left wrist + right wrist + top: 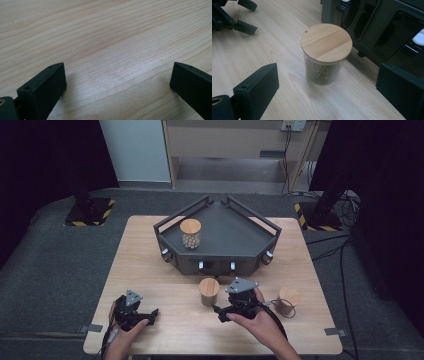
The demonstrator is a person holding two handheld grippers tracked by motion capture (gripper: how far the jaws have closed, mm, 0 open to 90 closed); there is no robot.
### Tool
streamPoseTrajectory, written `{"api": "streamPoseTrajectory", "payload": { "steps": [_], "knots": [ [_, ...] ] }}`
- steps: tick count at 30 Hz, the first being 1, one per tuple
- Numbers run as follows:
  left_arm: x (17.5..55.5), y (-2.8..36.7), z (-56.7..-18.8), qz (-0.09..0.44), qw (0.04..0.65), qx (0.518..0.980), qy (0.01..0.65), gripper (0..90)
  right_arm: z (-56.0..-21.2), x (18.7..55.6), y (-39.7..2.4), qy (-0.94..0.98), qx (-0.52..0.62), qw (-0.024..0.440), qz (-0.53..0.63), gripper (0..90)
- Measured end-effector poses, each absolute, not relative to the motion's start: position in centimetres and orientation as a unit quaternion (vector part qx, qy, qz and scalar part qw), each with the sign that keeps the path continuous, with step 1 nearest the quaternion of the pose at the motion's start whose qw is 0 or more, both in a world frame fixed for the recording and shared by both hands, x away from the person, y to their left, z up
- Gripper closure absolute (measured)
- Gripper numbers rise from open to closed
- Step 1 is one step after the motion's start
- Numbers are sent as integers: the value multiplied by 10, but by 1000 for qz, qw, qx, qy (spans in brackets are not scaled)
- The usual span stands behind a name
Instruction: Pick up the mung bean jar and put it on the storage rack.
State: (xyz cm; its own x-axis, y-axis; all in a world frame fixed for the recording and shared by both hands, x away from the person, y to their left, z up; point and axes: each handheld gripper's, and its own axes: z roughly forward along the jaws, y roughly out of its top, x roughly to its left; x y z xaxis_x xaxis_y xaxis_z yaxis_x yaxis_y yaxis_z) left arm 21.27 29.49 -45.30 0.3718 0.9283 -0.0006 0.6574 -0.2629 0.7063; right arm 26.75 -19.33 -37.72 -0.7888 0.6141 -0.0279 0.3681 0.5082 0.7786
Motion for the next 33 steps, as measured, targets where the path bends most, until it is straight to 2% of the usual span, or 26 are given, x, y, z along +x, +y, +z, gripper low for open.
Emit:
{"api": "streamPoseTrajectory", "payload": {
  "steps": [23, 33],
  "knots": [
    [213, 295, -453, 214, 317, 765, 518, 0, -383, 284, -170, 868, 297, 162, 364, 55],
    [213, 295, -453, 214, 317, 765, 518, 0, -391, 290, -162, 872, 294, 151, 360, 56]
  ]
}}
